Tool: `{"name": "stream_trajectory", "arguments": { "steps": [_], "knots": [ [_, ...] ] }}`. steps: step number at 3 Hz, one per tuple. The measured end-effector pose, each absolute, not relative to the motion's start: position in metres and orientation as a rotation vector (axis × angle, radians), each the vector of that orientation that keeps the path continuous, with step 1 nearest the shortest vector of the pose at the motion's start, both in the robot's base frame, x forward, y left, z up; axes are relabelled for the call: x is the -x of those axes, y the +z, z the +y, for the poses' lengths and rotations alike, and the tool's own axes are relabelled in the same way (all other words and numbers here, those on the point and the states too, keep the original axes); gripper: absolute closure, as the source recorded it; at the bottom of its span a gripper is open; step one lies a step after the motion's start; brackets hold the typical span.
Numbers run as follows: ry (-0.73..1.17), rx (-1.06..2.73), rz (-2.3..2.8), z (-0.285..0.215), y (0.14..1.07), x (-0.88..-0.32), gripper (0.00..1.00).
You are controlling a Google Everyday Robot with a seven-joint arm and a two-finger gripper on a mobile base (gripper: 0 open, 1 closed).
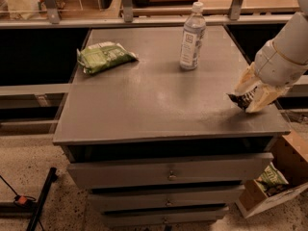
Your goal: Move rxbar chocolate near blue plastic bottle
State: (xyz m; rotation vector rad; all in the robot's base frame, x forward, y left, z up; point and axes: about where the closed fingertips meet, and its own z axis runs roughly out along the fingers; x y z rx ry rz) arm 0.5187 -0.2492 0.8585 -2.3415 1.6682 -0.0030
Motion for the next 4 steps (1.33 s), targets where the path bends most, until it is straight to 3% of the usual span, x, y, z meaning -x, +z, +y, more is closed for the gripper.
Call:
{"name": "stream_trajectory", "arguments": {
  "steps": [2,4],
  "knots": [
    [-0.133,2.197,1.712,-0.241,0.883,-0.552,1.00],
    [-0.181,2.269,1.548,-0.186,0.875,-0.585,1.00]
  ]
}}
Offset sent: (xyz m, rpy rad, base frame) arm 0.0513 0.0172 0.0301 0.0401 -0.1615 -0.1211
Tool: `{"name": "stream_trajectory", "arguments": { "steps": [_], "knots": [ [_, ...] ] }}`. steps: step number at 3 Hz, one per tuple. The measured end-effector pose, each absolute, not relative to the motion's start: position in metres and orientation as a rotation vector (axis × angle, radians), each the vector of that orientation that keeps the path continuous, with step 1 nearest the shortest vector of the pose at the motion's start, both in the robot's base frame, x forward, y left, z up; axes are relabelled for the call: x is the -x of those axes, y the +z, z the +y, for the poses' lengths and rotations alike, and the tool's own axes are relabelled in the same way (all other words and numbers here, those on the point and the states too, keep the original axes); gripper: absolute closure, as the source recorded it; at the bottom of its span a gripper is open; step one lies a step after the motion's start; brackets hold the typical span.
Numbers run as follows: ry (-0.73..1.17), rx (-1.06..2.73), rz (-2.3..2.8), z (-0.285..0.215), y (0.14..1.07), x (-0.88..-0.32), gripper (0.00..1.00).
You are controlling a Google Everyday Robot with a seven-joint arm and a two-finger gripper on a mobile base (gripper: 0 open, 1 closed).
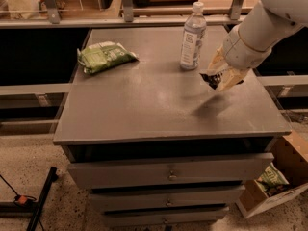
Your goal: Move rxbar chocolate near blue plastic bottle
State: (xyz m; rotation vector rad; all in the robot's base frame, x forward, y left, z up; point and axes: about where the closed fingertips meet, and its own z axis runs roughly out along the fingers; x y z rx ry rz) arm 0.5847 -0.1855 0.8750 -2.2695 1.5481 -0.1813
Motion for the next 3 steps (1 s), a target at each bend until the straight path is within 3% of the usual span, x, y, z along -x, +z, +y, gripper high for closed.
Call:
{"name": "stream_trajectory", "arguments": {
  "steps": [3],
  "knots": [
    [-0.234,2.351,1.370,-0.134,0.858,-0.620,1.00]
  ]
}}
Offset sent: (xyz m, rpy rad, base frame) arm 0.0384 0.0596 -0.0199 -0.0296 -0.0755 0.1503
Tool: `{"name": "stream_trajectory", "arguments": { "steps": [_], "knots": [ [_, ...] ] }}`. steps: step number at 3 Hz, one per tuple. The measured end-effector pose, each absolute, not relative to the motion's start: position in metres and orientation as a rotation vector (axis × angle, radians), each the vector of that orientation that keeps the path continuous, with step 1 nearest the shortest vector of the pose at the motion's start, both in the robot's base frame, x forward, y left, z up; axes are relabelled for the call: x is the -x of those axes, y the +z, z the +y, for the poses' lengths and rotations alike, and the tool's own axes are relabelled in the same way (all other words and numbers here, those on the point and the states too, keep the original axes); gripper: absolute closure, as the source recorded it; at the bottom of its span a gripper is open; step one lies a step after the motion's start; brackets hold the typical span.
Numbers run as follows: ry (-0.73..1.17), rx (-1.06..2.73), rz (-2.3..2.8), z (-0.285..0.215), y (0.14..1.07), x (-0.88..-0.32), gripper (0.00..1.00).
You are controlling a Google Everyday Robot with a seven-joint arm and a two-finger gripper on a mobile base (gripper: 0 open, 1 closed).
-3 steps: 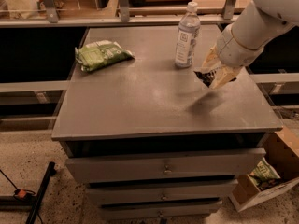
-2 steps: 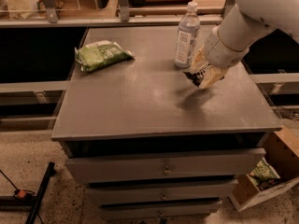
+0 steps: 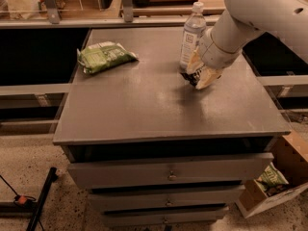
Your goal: Move rxbar chocolate near blue plastic bottle
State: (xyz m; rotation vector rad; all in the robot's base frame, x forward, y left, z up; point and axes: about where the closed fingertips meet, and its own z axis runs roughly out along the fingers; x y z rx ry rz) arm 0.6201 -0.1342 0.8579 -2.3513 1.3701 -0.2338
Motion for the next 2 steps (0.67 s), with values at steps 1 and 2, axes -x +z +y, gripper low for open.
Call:
{"name": "stream_trajectory", "arguments": {
  "steps": [1,2],
  "knots": [
    [-0.250,2.352,1.353,-0.130,0.859,-0.632,1.00],
    [-0.270,2.341,1.350,-0.129,0.860,-0.643,0.82]
  ]
}}
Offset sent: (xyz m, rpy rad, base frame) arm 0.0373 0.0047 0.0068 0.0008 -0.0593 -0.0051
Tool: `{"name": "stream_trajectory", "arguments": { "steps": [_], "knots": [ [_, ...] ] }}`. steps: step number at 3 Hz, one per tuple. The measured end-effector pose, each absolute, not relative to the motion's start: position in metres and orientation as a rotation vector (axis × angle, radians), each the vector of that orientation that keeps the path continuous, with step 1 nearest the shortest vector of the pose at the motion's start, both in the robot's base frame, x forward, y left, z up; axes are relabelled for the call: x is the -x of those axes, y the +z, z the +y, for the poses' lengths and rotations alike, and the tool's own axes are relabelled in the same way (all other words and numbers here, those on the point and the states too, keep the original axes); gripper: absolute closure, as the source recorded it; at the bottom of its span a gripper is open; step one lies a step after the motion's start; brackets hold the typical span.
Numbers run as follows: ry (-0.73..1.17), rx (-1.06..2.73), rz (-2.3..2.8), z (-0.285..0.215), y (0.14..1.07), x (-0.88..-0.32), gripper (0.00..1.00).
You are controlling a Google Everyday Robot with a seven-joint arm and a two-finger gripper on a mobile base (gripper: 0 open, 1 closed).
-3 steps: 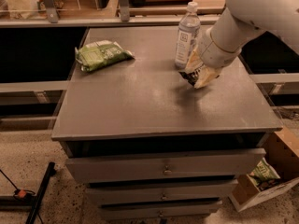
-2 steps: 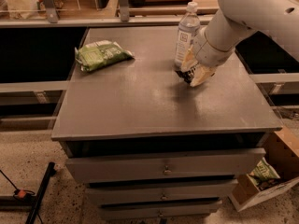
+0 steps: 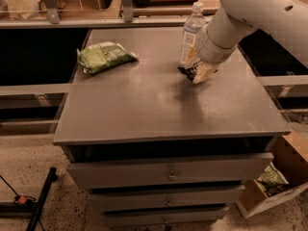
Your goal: Move rxbar chocolate near blue plastic bottle
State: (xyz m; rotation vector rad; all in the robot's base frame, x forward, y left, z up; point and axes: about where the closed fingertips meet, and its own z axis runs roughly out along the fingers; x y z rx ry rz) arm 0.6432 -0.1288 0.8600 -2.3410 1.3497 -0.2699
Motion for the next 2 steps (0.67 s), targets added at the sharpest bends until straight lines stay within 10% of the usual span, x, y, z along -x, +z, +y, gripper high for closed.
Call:
{"name": "stream_trajectory", "arguments": {
  "steps": [2],
  "knots": [
    [-0.285,2.339,1.353,-0.1307,0.8606,-0.6491,0.36]
  ]
}}
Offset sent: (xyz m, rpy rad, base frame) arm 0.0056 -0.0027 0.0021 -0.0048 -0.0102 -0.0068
